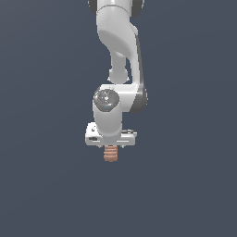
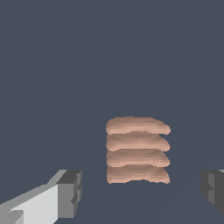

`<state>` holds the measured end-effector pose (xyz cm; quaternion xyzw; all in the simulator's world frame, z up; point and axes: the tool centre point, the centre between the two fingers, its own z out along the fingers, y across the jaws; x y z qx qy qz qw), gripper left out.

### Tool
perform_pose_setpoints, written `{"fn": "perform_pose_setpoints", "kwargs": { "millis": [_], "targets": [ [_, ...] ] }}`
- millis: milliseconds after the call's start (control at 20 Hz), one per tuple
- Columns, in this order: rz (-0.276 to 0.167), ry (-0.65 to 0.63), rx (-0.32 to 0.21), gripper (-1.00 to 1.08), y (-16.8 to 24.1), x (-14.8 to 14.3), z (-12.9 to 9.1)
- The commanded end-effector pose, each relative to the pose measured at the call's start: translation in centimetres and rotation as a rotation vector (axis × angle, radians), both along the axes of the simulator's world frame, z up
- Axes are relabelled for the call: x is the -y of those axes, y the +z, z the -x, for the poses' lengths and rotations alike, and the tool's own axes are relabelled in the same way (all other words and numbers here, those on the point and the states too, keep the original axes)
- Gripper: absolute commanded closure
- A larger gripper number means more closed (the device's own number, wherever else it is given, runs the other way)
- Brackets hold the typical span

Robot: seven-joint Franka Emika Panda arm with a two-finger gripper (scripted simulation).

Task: Pick up the object and move it to a goal position.

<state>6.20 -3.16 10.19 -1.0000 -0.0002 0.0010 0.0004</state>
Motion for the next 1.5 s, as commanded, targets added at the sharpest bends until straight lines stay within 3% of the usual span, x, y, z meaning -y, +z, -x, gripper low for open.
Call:
{"fn": "perform_pose_setpoints", "kwargs": {
  "millis": [0,450,900,1200,1250,1450],
  "targets": [
    [0.0,0.002,0.002,-0.92,-0.7,0.3,-0.5],
    [0.001,0.002,0.001,-0.92,-1.4,0.5,-0.6],
    [0.001,0.002,0.001,-0.92,-5.6,0.6,-0.6],
    [0.001,0.003,0.002,-0.92,-6.2,0.6,-0.7],
    [0.001,0.003,0.002,1.08,-6.2,0.6,-0.7],
    [0.001,0.003,0.002,1.08,-6.2,0.6,-0.7]
  ]
}}
